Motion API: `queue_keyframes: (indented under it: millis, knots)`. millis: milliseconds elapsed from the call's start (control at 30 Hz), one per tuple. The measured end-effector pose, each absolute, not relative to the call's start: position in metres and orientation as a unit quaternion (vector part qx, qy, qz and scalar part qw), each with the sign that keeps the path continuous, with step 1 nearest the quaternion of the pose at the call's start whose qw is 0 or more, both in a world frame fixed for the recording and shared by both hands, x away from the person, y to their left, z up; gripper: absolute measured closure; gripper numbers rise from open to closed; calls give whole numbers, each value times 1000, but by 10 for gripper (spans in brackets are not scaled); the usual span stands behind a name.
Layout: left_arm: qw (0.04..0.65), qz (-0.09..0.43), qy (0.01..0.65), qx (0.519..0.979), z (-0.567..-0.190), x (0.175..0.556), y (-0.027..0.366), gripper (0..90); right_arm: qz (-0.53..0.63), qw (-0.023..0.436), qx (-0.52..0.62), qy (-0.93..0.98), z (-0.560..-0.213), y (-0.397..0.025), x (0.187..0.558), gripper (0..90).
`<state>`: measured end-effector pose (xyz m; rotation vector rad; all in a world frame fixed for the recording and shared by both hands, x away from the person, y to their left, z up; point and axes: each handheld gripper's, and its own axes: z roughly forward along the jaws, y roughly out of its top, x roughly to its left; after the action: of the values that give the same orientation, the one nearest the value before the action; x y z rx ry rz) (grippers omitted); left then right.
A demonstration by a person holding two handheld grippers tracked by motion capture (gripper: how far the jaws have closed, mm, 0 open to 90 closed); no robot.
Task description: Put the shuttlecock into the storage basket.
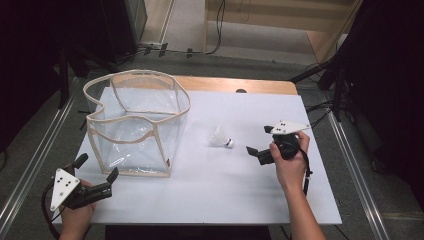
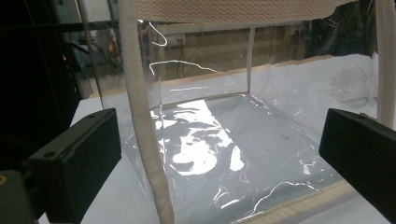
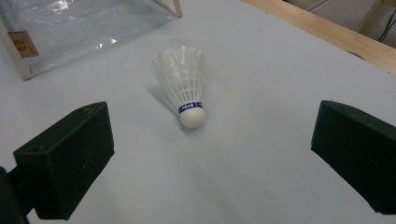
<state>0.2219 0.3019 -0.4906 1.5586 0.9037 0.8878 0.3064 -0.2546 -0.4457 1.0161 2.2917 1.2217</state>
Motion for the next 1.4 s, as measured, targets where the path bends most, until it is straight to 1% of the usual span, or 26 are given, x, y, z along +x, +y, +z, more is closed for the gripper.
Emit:
queue_keyframes:
  millis: [133, 233, 700, 1400]
  knots:
    - [537, 373, 379, 655, -491, 222, 302, 0, 428, 175, 356, 812, -445, -253, 308, 0]
    - [537, 373, 378, 656, -491, 222, 302, 0, 427, 184, 353, 812, -442, -252, 309, 0]
    - [536, 374, 378, 656, -491, 222, 302, 0, 417, 177, 345, 822, -436, -246, 321, 0]
    - [536, 373, 377, 656, -491, 222, 301, 0, 396, 160, 323, 845, -434, -221, 344, 0]
